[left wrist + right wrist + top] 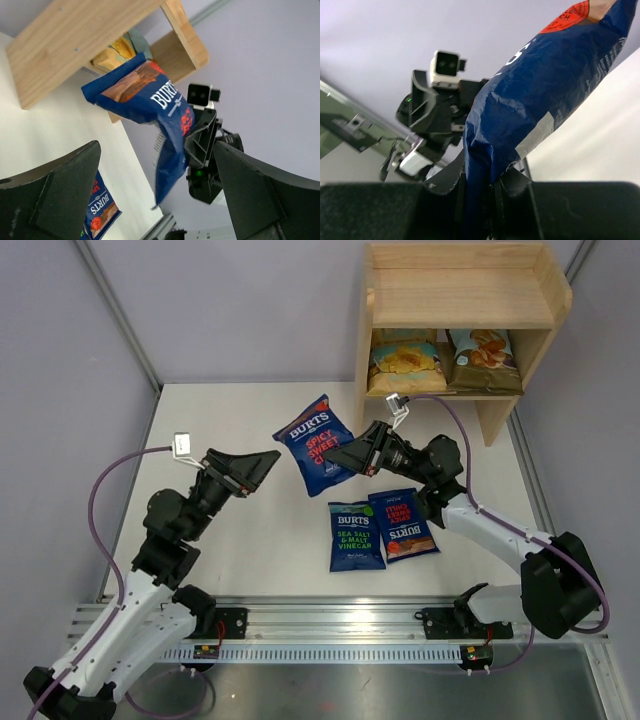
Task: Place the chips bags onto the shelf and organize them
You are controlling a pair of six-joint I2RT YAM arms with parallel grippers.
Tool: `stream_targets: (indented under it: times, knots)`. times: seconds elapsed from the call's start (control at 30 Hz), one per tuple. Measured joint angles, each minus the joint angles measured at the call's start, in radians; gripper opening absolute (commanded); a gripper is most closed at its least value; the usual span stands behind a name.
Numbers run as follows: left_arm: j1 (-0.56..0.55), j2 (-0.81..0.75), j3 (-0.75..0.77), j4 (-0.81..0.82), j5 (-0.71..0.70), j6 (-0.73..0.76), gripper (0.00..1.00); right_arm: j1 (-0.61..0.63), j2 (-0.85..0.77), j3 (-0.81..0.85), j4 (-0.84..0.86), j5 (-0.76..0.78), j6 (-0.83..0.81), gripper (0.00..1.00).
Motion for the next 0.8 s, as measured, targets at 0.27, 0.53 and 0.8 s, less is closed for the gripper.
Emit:
stream_targets:
  times: [0.27,0.53,0.8]
  knots:
    - [0.000,0.077,-0.020,0.177,0.146,0.013,0.99,-0.074,-0.049,0.107,-0.049,-0.180,0.026,0.23]
    - [0.000,0.159,-0.026,0.467,0.254,-0.056,0.99,-0.075,-0.047,0.159,0.011,-0.340,0.110,0.23]
    - [0.000,0.265,-0.026,0.619,0.332,-0.137,0.62,-0.075,-0.013,0.172,0.084,-0.482,0.202,0.24]
